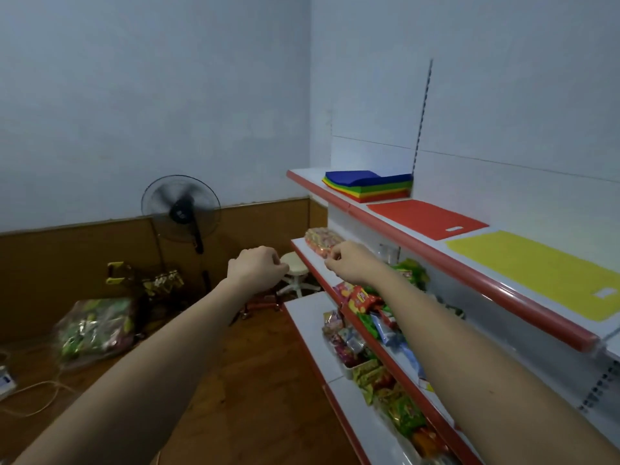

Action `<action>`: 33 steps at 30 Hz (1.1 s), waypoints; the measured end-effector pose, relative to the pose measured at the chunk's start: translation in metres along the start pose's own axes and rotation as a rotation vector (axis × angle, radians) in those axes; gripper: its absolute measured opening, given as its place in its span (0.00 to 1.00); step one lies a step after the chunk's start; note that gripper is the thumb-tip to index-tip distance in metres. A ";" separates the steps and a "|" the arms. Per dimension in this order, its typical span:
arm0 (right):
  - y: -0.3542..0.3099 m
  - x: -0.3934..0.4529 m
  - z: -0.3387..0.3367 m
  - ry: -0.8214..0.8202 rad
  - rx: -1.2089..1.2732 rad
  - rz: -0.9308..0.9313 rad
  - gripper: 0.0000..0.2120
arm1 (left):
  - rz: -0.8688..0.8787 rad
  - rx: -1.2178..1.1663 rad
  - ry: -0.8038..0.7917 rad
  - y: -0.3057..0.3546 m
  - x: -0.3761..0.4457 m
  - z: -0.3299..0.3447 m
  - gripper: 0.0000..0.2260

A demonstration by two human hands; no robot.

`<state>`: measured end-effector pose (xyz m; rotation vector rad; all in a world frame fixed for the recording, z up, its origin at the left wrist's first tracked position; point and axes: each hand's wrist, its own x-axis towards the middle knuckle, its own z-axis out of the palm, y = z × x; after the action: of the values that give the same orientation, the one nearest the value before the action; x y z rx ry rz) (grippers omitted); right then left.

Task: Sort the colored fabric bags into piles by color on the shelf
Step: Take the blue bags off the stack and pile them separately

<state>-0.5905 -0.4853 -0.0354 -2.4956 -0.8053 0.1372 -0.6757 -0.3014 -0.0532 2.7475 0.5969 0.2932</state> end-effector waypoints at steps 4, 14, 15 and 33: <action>-0.002 0.068 0.008 -0.017 -0.050 -0.030 0.15 | -0.021 -0.010 0.007 -0.023 0.058 -0.001 0.12; 0.011 0.221 0.018 -0.074 0.003 -0.083 0.17 | -0.055 -0.039 -0.027 -0.048 0.180 0.011 0.09; 0.012 0.234 0.018 -0.065 0.012 -0.090 0.17 | -0.055 -0.048 -0.015 -0.051 0.191 0.010 0.09; 0.011 0.444 0.067 0.056 -0.116 -0.024 0.16 | 0.081 -0.122 0.007 -0.120 0.420 0.038 0.12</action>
<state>-0.2376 -0.2102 -0.0723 -2.5843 -0.8421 0.0127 -0.3351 -0.0257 -0.0746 2.6578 0.4543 0.3468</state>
